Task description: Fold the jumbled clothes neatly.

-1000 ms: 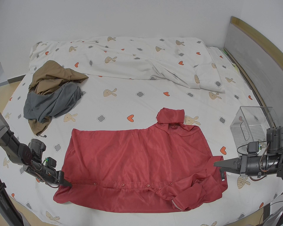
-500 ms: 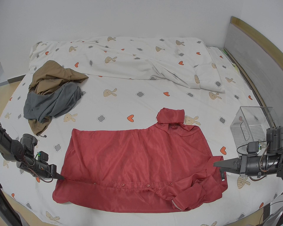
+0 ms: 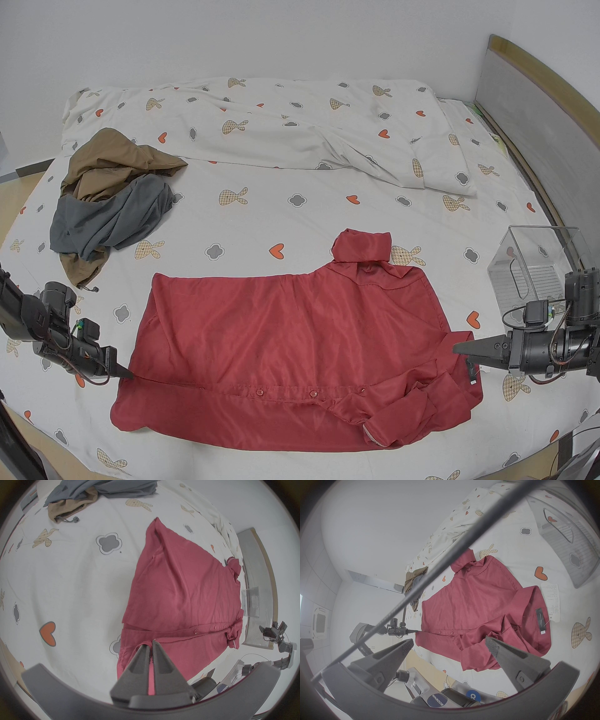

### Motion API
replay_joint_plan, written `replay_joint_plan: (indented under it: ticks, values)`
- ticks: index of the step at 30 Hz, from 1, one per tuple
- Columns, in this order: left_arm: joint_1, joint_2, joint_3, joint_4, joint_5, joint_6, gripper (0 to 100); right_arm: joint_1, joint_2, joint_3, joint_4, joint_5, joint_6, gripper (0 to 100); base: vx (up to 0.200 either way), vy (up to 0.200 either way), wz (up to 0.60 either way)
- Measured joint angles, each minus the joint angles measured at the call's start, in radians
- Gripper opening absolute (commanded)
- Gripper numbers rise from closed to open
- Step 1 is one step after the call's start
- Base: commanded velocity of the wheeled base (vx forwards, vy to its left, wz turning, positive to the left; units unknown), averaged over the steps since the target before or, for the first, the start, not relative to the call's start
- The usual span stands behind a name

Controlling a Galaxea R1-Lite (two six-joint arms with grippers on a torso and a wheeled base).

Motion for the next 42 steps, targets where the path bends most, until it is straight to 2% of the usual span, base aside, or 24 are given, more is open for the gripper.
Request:
replay_joint_plan:
  ticks: [7,13,16,19,22,26,31,39,42]
  values:
    - [-0.006,-0.015,0.016,0.001,0.001,0.01,100,-0.001,0.0,0.0,0.0,0.0,0.0,100,0.0,0.0,0.0]
    - [-0.009,-0.115,0.04,0.01,-0.016,0.009,100,0.0,0.014,-0.001,0.0,-0.004,-0.003,100,0.0,0.0,0.0]
    - [-0.044,-0.173,0.064,0.023,-0.036,0.007,100,0.001,0.037,-0.007,0.001,-0.005,-0.004,100,0.0,0.0,0.0]
    - [-0.114,-0.212,0.084,0.046,-0.047,0.006,100,0.017,0.073,-0.019,0.003,-0.005,0.0,100,0.0,0.0,0.0]
    - [-0.185,-0.23,0.096,0.065,-0.046,0.005,100,0.066,0.111,-0.034,0.005,-0.01,0.015,100,0.0,0.0,0.0]
    - [-0.266,-0.214,0.107,0.078,-0.009,0.001,100,0.188,0.183,-0.071,0.007,-0.034,0.054,100,0.0,0.0,0.0]
    - [-0.339,-0.157,0.136,0.082,0.031,0.0,100,0.285,0.276,-0.142,0.009,-0.062,0.086,100,0.0,0.0,0.0]
    - [-0.363,-0.082,0.182,0.012,0.039,0.0,100,0.316,0.341,-0.206,0.01,-0.07,0.096,100,0.0,0.0,0.0]
    - [-0.364,-0.053,0.201,-0.067,0.053,0.0,100,0.314,0.35,-0.224,0.01,-0.08,0.096,100,0.0,0.0,0.0]
